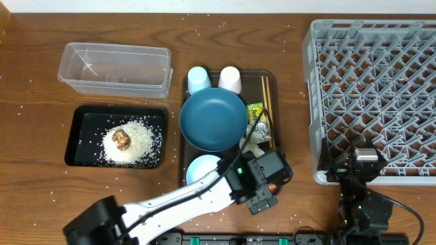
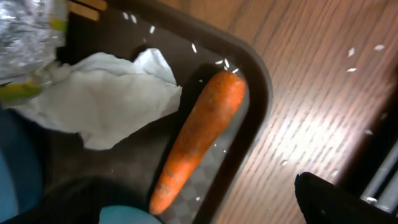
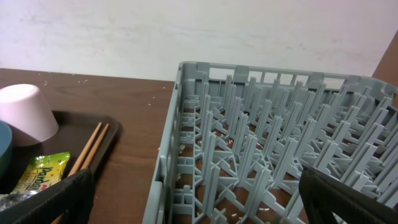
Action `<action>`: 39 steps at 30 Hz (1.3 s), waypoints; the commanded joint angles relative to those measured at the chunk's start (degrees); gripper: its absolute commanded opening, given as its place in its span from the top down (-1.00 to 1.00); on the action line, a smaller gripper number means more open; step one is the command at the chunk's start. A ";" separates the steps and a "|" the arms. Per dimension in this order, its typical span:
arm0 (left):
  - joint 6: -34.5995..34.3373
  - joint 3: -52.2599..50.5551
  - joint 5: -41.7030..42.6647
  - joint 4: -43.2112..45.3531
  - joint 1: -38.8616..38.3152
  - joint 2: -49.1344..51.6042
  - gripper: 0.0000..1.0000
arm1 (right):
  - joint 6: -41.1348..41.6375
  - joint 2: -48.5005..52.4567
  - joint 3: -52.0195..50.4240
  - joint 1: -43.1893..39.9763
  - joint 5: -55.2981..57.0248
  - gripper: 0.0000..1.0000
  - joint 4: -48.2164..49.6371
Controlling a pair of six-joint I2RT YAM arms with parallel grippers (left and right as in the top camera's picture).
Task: Sort waste into correct bins and load items into the dishwasher rack
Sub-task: 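Grasp the carrot on the brown tray with the left gripper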
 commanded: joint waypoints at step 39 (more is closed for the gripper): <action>3.93 -3.54 1.31 7.63 1.55 12.81 -0.22 | 0.09 -0.09 -0.09 0.59 0.39 -0.99 -0.24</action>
